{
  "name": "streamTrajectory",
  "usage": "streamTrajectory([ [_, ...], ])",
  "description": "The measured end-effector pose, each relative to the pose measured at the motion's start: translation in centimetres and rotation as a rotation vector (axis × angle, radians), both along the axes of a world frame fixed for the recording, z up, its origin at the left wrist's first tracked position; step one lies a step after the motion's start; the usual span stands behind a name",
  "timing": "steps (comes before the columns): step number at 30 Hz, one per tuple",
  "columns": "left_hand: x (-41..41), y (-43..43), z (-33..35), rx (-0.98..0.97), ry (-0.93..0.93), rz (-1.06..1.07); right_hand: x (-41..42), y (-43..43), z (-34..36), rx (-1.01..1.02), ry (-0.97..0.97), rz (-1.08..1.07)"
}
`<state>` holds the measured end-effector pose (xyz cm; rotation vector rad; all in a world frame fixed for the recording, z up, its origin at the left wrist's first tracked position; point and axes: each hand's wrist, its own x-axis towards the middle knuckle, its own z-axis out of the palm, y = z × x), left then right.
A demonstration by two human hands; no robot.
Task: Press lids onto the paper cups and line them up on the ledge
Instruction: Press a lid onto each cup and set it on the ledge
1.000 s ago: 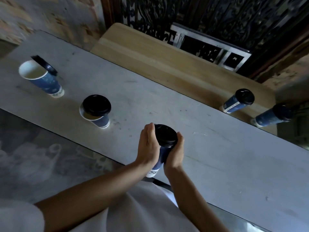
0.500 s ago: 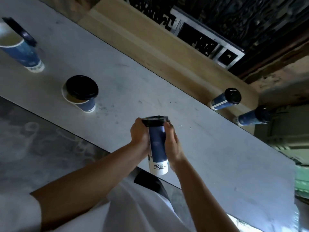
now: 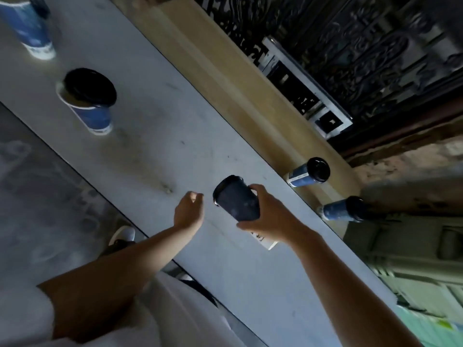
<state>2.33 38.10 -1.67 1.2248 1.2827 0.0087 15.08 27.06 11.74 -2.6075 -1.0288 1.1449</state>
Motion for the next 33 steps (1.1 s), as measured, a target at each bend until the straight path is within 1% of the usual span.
streamTrajectory([
  [1, -0.5, -0.9, -1.2, 0.293, 0.048, -0.191, 1.2, -0.4, 0.9, -0.049, -0.059, 0.093],
  [2, -1.1, -1.9, -2.4, 0.521, 0.087, -0.354, 2.4, -0.8, 1.9, -0.101, -0.129, 0.193],
  [3, -1.6, -3.0, -3.7, 0.651, 0.127, -0.474, 3.4, -1.2, 2.8, -0.147, -0.201, 0.299],
  [4, -1.9, -4.0, -4.8, 0.709, 0.171, -0.569, 4.3, -1.4, 3.8, -0.183, -0.258, 0.393],
  [6, -2.3, -5.8, -6.7, 0.719, 0.274, -0.701, 5.7, -1.5, 5.7, -0.249, -0.32, 0.515],
  [7, -2.3, -6.6, -7.4, 0.722, 0.312, -0.723, 6.2, -1.2, 6.7, -0.282, -0.357, 0.553],
  [9, -2.3, -7.8, -8.4, 0.769, 0.34, -0.716, 6.9, -0.6, 8.4, -0.337, -0.51, 0.621],
  [12, -2.3, -9.0, -9.5, 0.863, 0.326, -0.668, 7.0, -0.3, 10.1, -0.421, -0.843, 0.806],
  [14, -2.2, -9.5, -10.0, 0.89, 0.335, -0.649, 6.3, -0.4, 11.3, -0.495, -0.96, 0.889],
  [16, -2.1, -9.7, -10.4, 0.913, 0.339, -0.647, 5.4, -0.5, 12.3, -0.541, -1.022, 0.936],
  [19, -2.1, -9.7, -10.7, 0.94, 0.33, -0.656, 4.0, -0.4, 12.9, -0.517, -1.047, 0.998],
  [24, -2.0, -10.0, -10.8, 0.947, 0.269, -0.573, 2.8, 0.7, 11.4, -0.477, -1.001, 1.081],
  [28, -2.0, -9.9, -10.7, 0.962, 0.297, -0.587, 3.1, 1.2, 9.8, -0.434, -0.987, 1.098],
  [30, -2.0, -9.9, -10.8, 0.974, 0.325, -0.592, 3.3, 1.3, 9.4, -0.434, -0.942, 1.098],
  [33, -2.0, -9.9, -10.9, 1.001, 0.322, -0.593, 3.6, 1.4, 9.3, -0.435, -0.957, 1.131],
])
